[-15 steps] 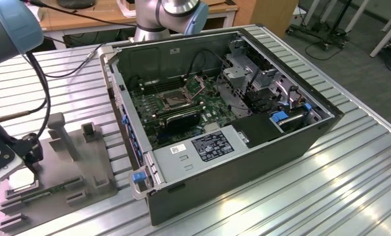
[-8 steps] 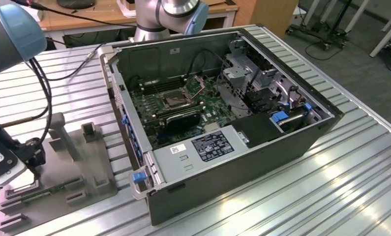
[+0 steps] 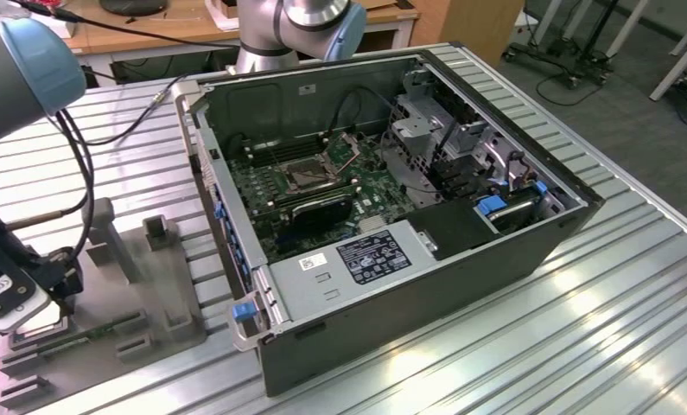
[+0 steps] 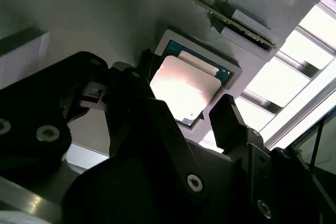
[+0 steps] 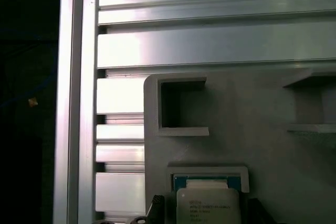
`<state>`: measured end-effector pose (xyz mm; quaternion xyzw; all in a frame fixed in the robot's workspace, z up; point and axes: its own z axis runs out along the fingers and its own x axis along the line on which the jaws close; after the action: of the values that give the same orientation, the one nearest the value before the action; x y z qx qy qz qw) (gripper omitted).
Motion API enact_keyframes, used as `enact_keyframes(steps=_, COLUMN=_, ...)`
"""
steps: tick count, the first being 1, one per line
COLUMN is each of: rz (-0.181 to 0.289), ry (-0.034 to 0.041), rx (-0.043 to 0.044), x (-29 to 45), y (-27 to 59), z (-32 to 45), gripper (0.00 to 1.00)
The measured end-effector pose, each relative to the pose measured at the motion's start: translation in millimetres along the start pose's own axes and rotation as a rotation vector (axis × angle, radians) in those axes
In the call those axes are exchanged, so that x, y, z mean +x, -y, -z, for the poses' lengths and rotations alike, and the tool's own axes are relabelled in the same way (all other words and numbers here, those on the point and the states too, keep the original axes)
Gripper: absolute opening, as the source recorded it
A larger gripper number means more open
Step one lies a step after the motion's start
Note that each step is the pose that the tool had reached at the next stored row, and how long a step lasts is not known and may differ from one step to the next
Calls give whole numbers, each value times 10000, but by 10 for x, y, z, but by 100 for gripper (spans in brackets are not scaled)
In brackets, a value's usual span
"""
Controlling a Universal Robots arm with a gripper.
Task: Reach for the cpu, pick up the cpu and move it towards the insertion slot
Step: 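Pick up the cpu and move it towards the insertion slot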
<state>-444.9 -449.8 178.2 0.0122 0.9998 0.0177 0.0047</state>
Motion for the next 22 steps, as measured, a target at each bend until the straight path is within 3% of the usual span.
enact_keyframes(steps=15, rz=-2, ry=1, rx=0, x=0, y=-12, z=-10, gripper=71)
enact_keyframes(steps=17, rz=-2, ry=0, rx=-1, x=0, y=-12, z=-10, gripper=69)
enact_keyframes(steps=18, rz=-2, ry=1, rx=-1, x=0, y=-12, z=-11, gripper=62)
enact_keyframes(steps=22, rz=-2, ry=0, rx=0, x=0, y=-12, z=-12, gripper=61)
